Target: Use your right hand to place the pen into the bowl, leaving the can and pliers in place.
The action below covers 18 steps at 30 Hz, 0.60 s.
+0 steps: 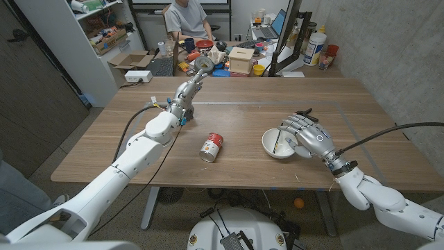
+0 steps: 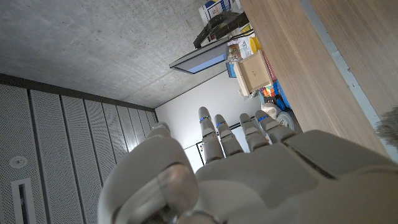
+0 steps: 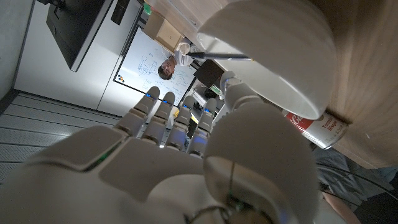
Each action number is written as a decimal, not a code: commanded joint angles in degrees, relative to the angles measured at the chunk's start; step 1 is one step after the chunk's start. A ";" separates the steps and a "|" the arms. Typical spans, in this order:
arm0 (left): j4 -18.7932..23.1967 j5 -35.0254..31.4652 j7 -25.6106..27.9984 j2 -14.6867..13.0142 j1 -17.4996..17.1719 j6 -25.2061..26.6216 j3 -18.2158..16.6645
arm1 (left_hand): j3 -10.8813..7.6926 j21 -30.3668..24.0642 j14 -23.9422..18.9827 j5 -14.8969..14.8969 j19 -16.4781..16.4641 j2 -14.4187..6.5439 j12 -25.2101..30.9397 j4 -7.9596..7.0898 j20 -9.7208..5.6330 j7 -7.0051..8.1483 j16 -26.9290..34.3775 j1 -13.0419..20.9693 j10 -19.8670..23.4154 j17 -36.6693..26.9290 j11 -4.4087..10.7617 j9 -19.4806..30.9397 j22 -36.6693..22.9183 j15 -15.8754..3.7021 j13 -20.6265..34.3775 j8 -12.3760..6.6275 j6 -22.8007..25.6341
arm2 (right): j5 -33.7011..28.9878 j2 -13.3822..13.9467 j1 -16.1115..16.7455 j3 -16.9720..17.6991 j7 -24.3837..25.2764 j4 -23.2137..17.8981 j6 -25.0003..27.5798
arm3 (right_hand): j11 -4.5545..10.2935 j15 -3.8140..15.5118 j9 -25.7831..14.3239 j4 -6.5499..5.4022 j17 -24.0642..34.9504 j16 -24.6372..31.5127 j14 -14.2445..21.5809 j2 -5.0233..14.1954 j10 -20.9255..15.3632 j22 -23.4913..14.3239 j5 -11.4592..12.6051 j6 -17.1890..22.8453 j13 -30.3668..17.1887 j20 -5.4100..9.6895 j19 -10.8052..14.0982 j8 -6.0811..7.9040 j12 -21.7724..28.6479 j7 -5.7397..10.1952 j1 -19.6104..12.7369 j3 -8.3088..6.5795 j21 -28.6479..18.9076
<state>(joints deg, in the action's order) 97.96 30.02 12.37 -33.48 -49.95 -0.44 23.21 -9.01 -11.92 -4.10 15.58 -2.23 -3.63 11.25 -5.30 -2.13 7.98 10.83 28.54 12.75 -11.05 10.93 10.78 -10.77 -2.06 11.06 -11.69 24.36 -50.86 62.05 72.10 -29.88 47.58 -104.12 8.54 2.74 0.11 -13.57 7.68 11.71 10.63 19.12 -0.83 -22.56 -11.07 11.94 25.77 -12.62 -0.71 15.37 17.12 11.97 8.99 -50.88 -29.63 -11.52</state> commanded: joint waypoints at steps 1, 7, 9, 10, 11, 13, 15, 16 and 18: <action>0.97 -1.18 1.62 1.00 -0.22 -0.07 0.90 | -0.30 -0.33 -0.61 0.17 -0.63 -0.11 0.36 0.03 -2.58 -0.04 0.23 0.49 0.49 -0.14 -0.01 0.29 -0.21 -6.97 0.19 -0.26 0.54 | 6.02 -1.71 3.81 4.96 5.14 -2.51 2.33 | -0.96 0.01 0.01 -1.57 0.30 0.57 0.34 0.91 -0.66 -0.18 0.03 0.49 -0.10 -0.24 0.46 -0.18 0.30 -0.55 2.34 0.16 -0.68; 1.52 -2.71 2.48 2.27 0.26 -0.39 2.22 | -0.30 -0.33 -0.61 0.17 -0.63 -0.11 0.36 0.03 -2.58 -0.04 0.23 0.49 0.49 -0.14 -0.01 0.29 -0.21 -6.97 0.19 -0.26 0.54 | 11.46 -2.43 5.18 9.19 9.95 -2.64 -2.45 | -2.73 0.31 -0.02 -5.90 0.51 1.13 1.49 3.50 -2.32 -0.21 -1.07 1.32 0.02 -0.13 2.52 -0.21 1.35 -1.56 8.62 1.71 -1.61; 1.64 -3.31 2.74 2.77 0.50 -0.43 2.79 | -0.30 -0.33 -0.61 0.17 -0.63 -0.11 0.36 0.03 -2.58 -0.04 0.23 0.49 0.49 -0.14 -0.01 0.29 -0.21 -6.97 0.19 -0.26 0.54 | 13.43 -2.69 5.04 10.35 10.89 -2.10 -5.23 | -3.44 0.66 0.08 -7.20 0.47 1.79 3.52 3.96 -3.03 -0.22 -1.42 1.48 0.14 -0.16 3.92 -0.41 1.68 -1.77 10.82 2.42 -2.13; 1.68 -3.58 2.88 3.08 0.63 -0.41 3.09 | -0.30 -0.33 -0.61 0.17 -0.63 -0.11 0.36 0.03 -2.58 -0.04 0.23 0.49 0.49 -0.14 -0.01 0.29 -0.21 -6.97 0.19 -0.26 0.54 | 15.40 -2.49 5.03 11.10 10.47 -1.94 -7.44 | -3.79 1.31 0.26 -8.08 0.34 2.37 5.72 3.89 -4.49 -0.21 -1.60 1.68 0.28 -0.26 4.92 -0.66 2.24 -1.97 12.66 3.12 -2.45; 1.69 -3.89 3.02 3.39 0.79 -0.39 3.42 | -0.30 -0.33 -0.61 0.17 -0.63 -0.11 0.36 0.03 -2.58 -0.04 0.23 0.49 0.49 -0.14 -0.01 0.29 -0.21 -6.97 0.19 -0.26 0.54 | 18.26 -2.04 5.02 11.95 9.35 -1.69 -10.56 | -3.79 1.43 0.32 -8.21 0.27 2.44 6.19 3.74 -4.97 -0.20 -1.62 1.72 0.33 -0.30 5.07 -0.74 2.42 -2.26 13.07 3.31 -2.47; 1.72 -4.61 3.05 4.21 1.46 0.13 4.58 | -0.30 -0.33 -0.61 0.17 -0.63 -0.11 0.36 0.03 -2.58 -0.04 0.23 0.49 0.49 -0.14 -0.01 0.29 -0.21 -6.97 0.19 -0.26 0.54 | 32.51 1.18 3.37 13.53 0.64 1.98 -27.17 | -3.43 1.25 0.41 -8.51 0.16 2.06 5.65 3.29 -5.16 -0.18 -1.67 1.79 0.41 -0.49 5.04 -0.89 2.47 -2.43 13.94 3.79 -2.40; 1.71 -5.03 3.17 4.56 1.70 0.32 5.01 | -0.30 -0.33 -0.61 0.17 -0.63 -0.11 0.36 0.03 -2.58 -0.04 0.23 0.49 0.49 -0.14 -0.01 0.29 -0.21 -6.97 0.19 -0.26 0.54 | 37.05 0.88 2.51 14.02 -3.57 4.01 -32.85 | -3.79 1.26 0.54 -9.04 0.05 1.47 4.60 2.90 -4.61 -0.16 -1.65 1.60 0.50 -0.65 5.03 -1.22 2.22 -2.64 15.21 4.39 -2.31; 1.69 -5.47 3.34 4.90 1.95 0.51 5.46 | -0.30 -0.33 -0.61 0.17 -0.63 -0.11 0.36 0.03 -2.58 -0.04 0.23 0.49 0.49 -0.14 -0.01 0.29 -0.21 -6.97 0.19 -0.26 0.54 | 41.27 0.59 1.72 14.11 -6.97 5.49 -36.64 | -3.94 1.16 0.64 -9.31 -0.01 1.18 4.04 2.64 -4.40 -0.14 -1.61 1.07 0.56 -0.88 4.98 -1.61 2.13 -2.79 15.93 4.75 -2.23; 1.49 -6.67 3.93 6.12 2.56 0.71 6.78 | -0.30 -0.33 -0.61 0.17 -0.63 -0.11 0.36 0.03 -2.58 -0.04 0.23 0.49 0.49 -0.14 -0.01 0.29 -0.21 -6.97 0.19 -0.26 0.54 | 51.79 0.32 -0.56 13.61 -16.57 8.88 -43.93 | -5.45 -0.30 0.91 -9.98 -0.17 0.45 2.38 2.07 -2.68 -0.09 -1.44 -0.26 0.72 -1.50 4.61 -2.65 1.42 -3.72 17.87 5.65 -1.90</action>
<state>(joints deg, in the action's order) 99.27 26.74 14.85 -30.55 -49.19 -0.69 26.32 -9.00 -11.92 -4.10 15.58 -2.22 -3.63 11.25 -5.30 -2.13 7.98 10.83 28.54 12.75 -11.05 10.93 10.78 -10.77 -2.06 11.06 -11.69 24.36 -32.83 61.07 75.71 -20.07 52.11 -104.07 -2.10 -1.24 0.96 -12.78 -1.62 11.60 11.73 22.99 1.73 -26.62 -11.07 10.37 26.44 -11.97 -1.35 20.12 15.33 14.17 6.16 -34.76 -24.67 -13.64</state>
